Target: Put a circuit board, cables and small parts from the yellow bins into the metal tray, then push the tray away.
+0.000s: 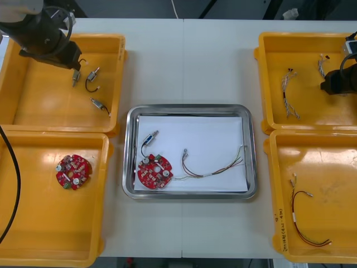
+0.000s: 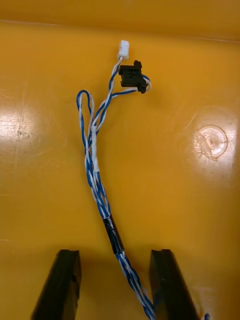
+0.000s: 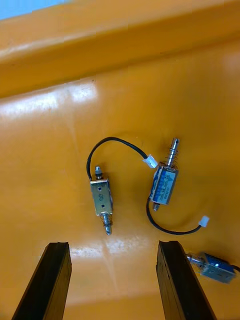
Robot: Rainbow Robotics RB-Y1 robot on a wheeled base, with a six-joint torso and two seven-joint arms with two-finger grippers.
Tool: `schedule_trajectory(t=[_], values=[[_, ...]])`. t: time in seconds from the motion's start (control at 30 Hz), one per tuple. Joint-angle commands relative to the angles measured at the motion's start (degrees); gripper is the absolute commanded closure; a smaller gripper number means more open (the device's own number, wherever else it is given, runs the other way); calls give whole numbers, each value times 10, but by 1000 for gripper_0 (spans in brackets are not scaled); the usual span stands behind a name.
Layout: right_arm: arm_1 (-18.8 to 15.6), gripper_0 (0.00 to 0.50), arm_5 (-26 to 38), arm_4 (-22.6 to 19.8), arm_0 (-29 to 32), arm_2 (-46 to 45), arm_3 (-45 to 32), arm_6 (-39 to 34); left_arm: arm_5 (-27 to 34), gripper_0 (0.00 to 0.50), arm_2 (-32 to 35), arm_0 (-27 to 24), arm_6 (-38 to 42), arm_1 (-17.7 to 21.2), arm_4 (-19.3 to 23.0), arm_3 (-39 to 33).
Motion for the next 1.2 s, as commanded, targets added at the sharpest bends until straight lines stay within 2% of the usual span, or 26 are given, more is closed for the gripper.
schedule_trajectory(t=[0.03,0.07,0.1,0.4,0.53,0.7,0.73,0.83,1.03,1.13,1.2], values=[[5,428,-5,-4,12,-12,-9,25,-35,0,12,-37,-27,-2,-12,23],[5,487,-5,-5,12,-12,-9,27,-41,0,12,-39,-29,-3,-13,29],[5,500,-6,-5,12,-12,-9,29,-51,0,12,-42,-32,-6,-14,41],[5,500,-6,-5,12,-8,-14,33,-96,0,4,-48,-44,-23,-22,91],[5,500,22,19,12,-3,-52,30,-116,0,-12,-48,-43,-31,-21,103],[-2,500,93,74,12,-2,-126,19,-137,0,-15,-48,-48,-37,-17,123],[-2,500,93,74,12,-2,-126,19,-137,0,-15,-48,-48,-37,-17,123],[-12,500,164,84,12,-2,-179,13,-146,0,-25,-48,-53,-38,-20,131],[-24,500,266,86,12,-4,-248,7,-163,0,-28,-42,-58,-39,-15,140],[-26,500,297,86,12,-9,-266,4,-170,0,-33,-39,-59,-39,-15,140],[-29,500,352,85,17,-22,-296,0,-178,0,-45,-35,-59,-40,-13,140]])
